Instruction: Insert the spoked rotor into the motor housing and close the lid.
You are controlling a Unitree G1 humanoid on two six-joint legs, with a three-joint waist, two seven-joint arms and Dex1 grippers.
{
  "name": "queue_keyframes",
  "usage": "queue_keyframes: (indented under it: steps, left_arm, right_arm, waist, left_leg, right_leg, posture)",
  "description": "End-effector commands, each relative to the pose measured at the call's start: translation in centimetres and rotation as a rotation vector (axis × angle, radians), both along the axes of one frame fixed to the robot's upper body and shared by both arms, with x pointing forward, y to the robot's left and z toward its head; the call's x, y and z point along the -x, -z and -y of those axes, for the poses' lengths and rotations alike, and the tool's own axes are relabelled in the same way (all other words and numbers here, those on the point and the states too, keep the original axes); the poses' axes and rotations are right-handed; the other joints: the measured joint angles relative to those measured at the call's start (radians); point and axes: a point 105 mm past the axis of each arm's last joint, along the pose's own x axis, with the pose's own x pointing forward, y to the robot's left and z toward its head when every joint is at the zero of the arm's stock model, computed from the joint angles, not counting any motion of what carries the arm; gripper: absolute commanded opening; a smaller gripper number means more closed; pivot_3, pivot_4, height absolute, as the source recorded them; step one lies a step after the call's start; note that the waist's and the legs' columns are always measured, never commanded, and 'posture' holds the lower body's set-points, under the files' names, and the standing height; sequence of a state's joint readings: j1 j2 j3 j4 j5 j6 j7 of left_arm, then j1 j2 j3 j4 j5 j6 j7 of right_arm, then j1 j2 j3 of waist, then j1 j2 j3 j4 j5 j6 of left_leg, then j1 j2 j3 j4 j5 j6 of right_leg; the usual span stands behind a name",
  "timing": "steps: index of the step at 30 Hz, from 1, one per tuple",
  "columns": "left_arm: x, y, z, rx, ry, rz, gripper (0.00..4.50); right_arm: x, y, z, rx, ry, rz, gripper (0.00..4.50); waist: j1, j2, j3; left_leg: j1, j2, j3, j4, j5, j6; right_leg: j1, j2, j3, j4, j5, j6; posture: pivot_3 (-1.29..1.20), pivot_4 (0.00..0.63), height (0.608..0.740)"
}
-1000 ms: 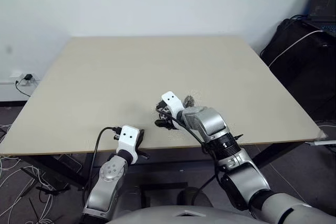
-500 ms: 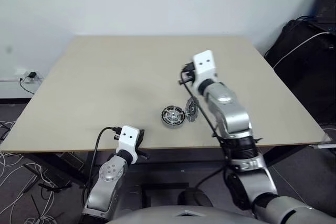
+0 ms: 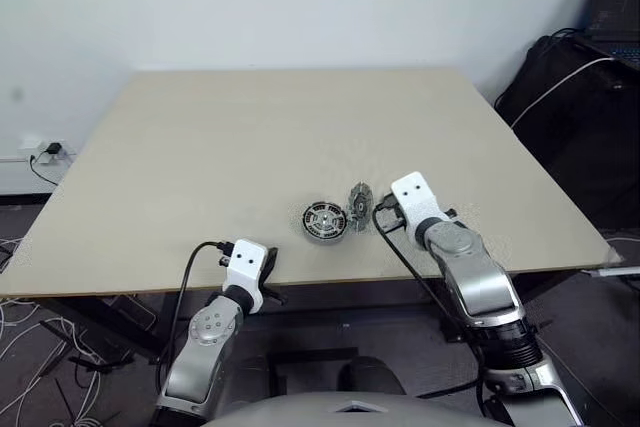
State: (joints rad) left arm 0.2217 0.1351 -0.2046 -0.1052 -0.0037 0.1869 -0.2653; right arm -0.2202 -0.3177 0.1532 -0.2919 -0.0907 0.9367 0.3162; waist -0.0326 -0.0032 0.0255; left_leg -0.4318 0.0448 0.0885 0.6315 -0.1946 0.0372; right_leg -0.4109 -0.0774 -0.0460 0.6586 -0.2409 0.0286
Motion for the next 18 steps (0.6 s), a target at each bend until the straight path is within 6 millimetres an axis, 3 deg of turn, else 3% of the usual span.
queue_keyframes:
  steps: [1,11,18]
  left_arm:
    - [-0.7,-1.3,0.3,0.008,0.015,0.052,0.0]
    - [-0.5,-1.2,-0.2,-0.001,-0.003,0.048,0.0]
    - [-0.6,-1.3,-0.3,-0.004,-0.007,0.052,0.0]
  right_arm:
    - [-0.4,-1.9,-1.3,-0.05,-0.065,0.047,0.03]
    - [0.1,-3.1,-5.3,-0.215,-0.268,-0.022,0.03]
    - [-0.5,-2.2,-7.7,-0.196,-0.335,-0.037,0.03]
  waist:
    - [0.004,0.0,0.0]
    - [0.007,0.0,0.0]
    - [0.008,0.0,0.001]
  left_leg:
    - [0.0,0.0,0.0,0.0,0.0,0.0]
    - [-0.003,0.0,0.0,-0.001,0.0,0.0]
    - [-0.002,0.0,0.0,0.0,0.0,0.0]
  right_leg:
    - [0.0,-0.002,-0.002,0.0,0.0,0.0]
    - [-0.003,0.001,-0.006,-0.001,-0.001,-0.002]
    - [-0.002,0.0,-0.006,-0.001,0.0,-0.001]
  posture:
    - [0.0,0.0,0.74]
    - [0.0,0.0,0.74]
    - [0.0,0.0,0.74]
